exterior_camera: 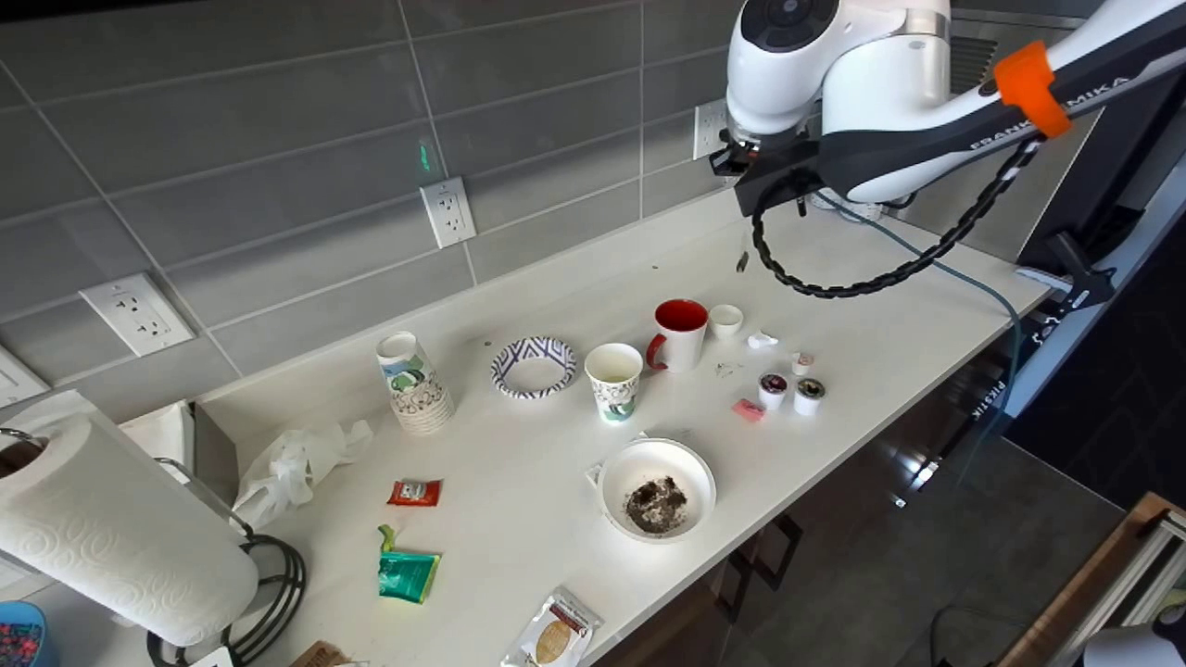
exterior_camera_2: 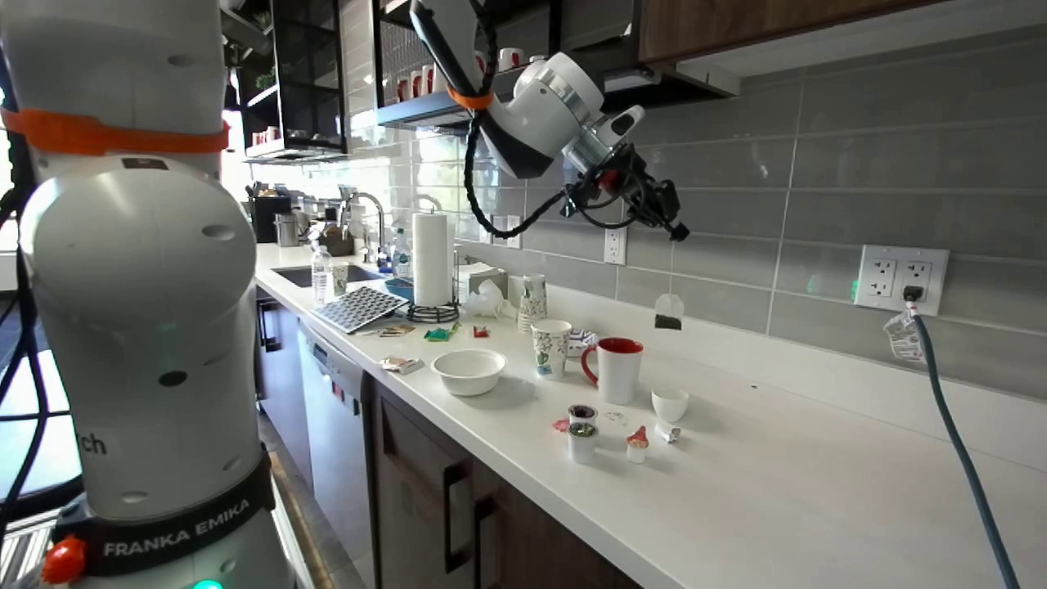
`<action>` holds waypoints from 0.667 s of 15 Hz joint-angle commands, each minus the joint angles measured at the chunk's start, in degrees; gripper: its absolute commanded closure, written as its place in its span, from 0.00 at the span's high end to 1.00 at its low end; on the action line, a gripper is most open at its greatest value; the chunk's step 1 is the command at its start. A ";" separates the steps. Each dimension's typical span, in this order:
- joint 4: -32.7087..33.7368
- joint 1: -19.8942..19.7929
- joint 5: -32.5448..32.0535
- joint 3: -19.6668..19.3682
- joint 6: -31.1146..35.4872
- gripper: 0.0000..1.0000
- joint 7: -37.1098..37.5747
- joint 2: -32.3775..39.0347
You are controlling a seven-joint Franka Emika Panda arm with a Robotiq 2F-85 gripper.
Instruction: Move the tea bag to the other cup
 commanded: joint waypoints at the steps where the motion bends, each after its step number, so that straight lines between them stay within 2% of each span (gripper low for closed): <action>1: 0.06 -0.18 0.17 0.21 -0.08 0.01 -0.17 -0.03; 10: 0.32 -1.18 -0.31 -0.61 1.17 0.00 1.84 1.64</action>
